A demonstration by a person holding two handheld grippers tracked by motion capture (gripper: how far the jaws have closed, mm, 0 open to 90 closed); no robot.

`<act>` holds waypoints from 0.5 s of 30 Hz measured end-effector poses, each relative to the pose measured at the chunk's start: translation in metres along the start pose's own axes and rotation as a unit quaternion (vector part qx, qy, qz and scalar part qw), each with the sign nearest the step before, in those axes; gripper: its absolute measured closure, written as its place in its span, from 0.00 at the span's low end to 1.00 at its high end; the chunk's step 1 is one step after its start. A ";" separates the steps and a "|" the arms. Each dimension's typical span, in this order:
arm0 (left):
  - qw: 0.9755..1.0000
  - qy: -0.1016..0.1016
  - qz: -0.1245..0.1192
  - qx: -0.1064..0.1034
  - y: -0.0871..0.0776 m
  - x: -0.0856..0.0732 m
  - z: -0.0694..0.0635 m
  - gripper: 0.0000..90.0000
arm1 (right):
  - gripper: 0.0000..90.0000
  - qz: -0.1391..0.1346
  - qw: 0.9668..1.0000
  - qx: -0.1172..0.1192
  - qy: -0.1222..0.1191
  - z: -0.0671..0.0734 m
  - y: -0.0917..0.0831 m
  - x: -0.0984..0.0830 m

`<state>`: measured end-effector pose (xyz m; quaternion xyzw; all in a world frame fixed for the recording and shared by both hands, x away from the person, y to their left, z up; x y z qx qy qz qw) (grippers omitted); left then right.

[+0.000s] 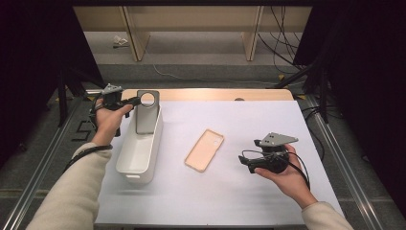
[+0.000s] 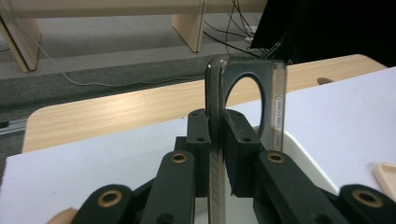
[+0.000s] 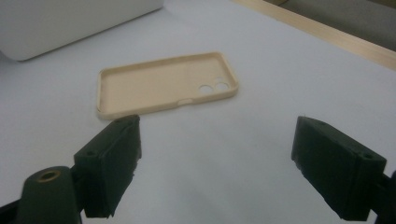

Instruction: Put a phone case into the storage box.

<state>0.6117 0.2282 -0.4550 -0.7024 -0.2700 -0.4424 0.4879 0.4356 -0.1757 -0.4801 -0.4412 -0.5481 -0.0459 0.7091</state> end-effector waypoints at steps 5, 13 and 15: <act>1.000 0.001 0.001 0.005 0.001 -0.001 0.002 0.90 | 0.19 0.001 1.000 0.001 0.000 0.000 0.000 0.000; 1.000 0.016 0.008 0.018 0.003 0.001 0.002 0.89 | 0.19 0.001 1.000 0.001 0.000 0.000 0.000 0.000; 0.999 0.028 0.016 0.032 0.004 0.000 0.004 0.88 | 0.19 0.001 1.000 0.001 0.000 0.000 0.000 0.000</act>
Point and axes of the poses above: each handheld gripper's, and its own axes: y roughly forward along the jaws, x roughly out of its top, z roughly to its left, the point moved 10 cm from there along y, roughly forward along the jaws, and after that the axes turned 3 degrees about x, right-handed, at the moved point
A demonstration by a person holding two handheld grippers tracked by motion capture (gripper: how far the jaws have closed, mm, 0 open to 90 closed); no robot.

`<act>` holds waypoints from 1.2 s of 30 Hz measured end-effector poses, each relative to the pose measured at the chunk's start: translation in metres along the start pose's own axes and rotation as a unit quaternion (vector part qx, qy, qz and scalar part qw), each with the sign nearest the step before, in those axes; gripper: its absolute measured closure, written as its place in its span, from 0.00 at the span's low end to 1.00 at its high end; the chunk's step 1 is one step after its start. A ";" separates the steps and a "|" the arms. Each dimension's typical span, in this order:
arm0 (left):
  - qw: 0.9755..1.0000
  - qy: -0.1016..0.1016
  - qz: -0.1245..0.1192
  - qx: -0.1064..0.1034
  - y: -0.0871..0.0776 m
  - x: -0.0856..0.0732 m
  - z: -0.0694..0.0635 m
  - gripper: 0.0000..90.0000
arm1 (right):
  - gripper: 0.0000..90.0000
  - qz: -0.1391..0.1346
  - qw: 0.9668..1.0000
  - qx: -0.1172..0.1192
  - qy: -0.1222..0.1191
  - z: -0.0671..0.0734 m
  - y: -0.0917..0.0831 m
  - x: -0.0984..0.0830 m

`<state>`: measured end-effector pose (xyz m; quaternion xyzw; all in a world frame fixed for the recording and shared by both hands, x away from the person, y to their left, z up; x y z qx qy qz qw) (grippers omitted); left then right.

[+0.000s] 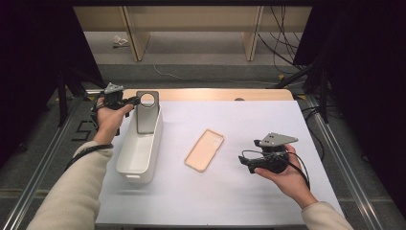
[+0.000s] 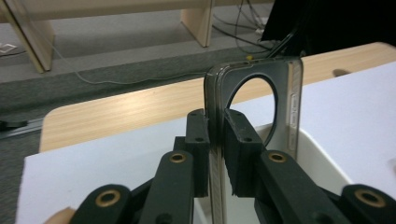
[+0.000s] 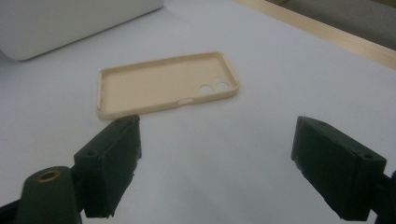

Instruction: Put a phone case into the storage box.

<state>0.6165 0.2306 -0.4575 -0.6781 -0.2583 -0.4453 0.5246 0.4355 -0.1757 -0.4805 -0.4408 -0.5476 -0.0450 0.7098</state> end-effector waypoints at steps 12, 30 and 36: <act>0.999 0.032 0.018 0.029 0.001 0.000 0.001 0.76 | 0.19 -0.001 1.000 0.000 0.000 0.000 0.000 0.000; 1.000 -0.012 0.003 -0.002 -0.044 0.001 -0.014 0.08 | 0.19 0.000 1.000 -0.001 -0.001 0.001 0.002 0.001; 1.000 0.000 -0.006 -0.011 -0.068 -0.004 -0.023 0.00 | 0.19 0.000 1.000 0.000 0.000 0.002 0.003 0.001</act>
Point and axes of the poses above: each handheld gripper's, and its own axes: y roughly forward along the jaws, x roughly out of its top, z roughly to its left, the point moved 10 cm from there along y, roughly forward along the jaws, and after that the axes turned 3 degrees about x, right-handed, at the moved point
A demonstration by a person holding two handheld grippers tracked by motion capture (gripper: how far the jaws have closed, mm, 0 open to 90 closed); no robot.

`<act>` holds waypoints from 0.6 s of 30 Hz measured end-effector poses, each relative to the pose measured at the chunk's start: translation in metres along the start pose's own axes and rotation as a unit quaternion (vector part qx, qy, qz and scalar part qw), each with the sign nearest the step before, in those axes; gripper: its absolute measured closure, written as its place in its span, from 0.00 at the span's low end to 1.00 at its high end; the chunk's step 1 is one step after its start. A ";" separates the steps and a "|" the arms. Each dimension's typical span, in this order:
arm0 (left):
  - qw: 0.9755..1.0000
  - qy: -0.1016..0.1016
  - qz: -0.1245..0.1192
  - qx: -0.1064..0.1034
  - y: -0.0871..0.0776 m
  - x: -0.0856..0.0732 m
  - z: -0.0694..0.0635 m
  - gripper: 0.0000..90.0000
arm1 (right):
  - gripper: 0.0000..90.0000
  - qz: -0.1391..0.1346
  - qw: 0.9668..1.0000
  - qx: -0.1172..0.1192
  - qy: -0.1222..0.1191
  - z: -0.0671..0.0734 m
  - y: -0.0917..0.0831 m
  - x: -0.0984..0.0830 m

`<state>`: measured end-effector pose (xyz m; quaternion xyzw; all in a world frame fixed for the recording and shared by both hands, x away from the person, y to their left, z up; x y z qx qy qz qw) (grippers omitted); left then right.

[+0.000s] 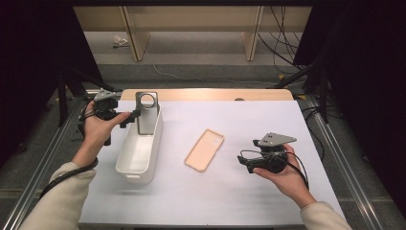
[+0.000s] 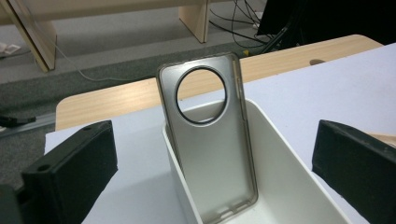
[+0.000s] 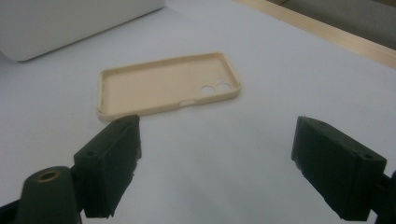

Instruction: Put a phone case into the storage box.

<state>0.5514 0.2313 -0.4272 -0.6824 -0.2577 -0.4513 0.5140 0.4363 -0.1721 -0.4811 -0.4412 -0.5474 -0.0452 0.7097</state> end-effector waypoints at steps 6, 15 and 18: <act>1.000 0.000 -0.010 -0.018 -0.021 -0.014 -0.017 0.00 | 0.19 0.000 1.000 0.000 0.000 0.000 0.000 0.000; 0.998 -0.002 -0.028 -0.057 -0.051 -0.044 -0.053 0.00 | 0.19 0.000 1.000 -0.001 0.002 0.000 0.001 0.001; 0.998 0.013 -0.021 -0.055 -0.057 -0.055 -0.062 0.00 | 0.19 -0.003 1.000 0.000 0.002 0.000 0.001 0.002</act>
Point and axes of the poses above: each handheld gripper's, and its own axes: y roughly forward along the jaws, x roughly out of its top, z roughly to its left, the point moved 10 cm from there along y, roughly forward along the jaws, and after that the axes turned 3 degrees about x, right-handed, at the moved point
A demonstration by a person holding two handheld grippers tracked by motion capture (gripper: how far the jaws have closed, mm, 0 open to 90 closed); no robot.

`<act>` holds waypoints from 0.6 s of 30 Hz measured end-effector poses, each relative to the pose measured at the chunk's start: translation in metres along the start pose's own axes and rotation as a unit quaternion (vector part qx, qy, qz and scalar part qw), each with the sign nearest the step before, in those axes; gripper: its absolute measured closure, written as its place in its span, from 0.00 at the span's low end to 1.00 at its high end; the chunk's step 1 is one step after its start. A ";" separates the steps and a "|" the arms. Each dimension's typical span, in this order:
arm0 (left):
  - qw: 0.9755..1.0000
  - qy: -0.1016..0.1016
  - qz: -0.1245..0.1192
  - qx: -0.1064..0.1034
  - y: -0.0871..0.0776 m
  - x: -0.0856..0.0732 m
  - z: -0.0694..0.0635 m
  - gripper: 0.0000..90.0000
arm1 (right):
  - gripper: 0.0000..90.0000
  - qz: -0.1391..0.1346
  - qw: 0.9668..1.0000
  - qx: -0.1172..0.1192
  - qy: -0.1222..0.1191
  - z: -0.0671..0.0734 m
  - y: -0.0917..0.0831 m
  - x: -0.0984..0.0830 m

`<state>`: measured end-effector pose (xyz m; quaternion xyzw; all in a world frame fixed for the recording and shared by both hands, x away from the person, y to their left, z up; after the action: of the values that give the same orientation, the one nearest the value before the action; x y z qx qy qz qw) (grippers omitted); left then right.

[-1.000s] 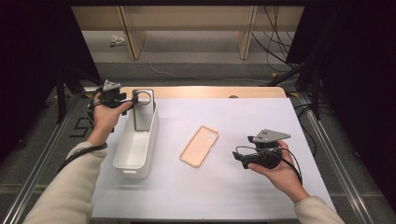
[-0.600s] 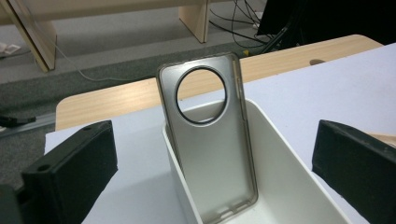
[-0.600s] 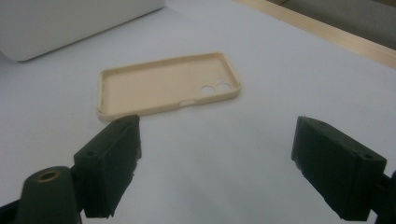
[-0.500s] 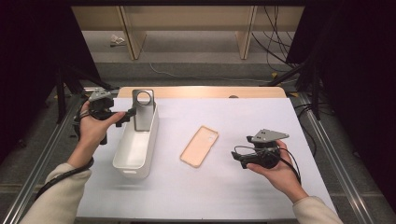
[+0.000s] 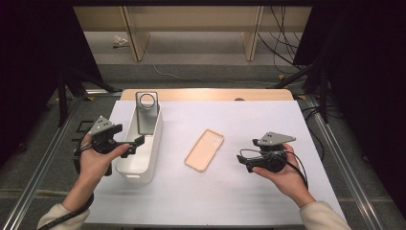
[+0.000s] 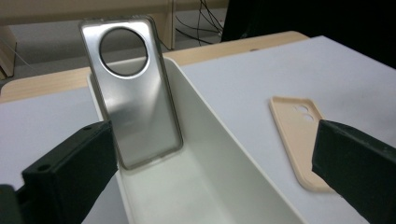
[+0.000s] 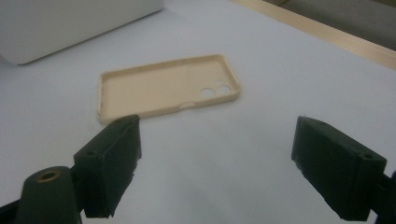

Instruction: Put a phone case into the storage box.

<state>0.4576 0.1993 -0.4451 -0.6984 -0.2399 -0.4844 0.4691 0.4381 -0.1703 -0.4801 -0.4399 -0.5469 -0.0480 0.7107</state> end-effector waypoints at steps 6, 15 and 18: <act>1.000 0.010 0.003 0.001 -0.011 -0.016 -0.014 0.00 | 0.19 -0.004 1.000 0.001 0.001 0.000 -0.001 0.002; 0.999 0.031 -0.005 -0.010 -0.025 -0.032 -0.036 0.00 | 0.19 -0.010 1.000 0.005 0.001 0.001 0.001 0.007; 0.999 0.045 -0.003 -0.013 -0.025 -0.035 -0.040 0.00 | 0.19 -0.008 1.000 0.007 0.001 0.001 0.003 0.007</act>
<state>0.4053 0.1790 -0.4629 -0.6814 -0.2148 -0.5197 0.4686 0.4419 -0.1652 -0.4763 -0.4308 -0.5497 -0.0503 0.7140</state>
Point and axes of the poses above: each handheld gripper's, and its own axes: y roughly forward along the jaws, x roughly out of its top, z roughly to its left, the point moved 10 cm from there along y, roughly forward along the jaws, and after that the axes turned 3 degrees about x, right-handed, at the moved point
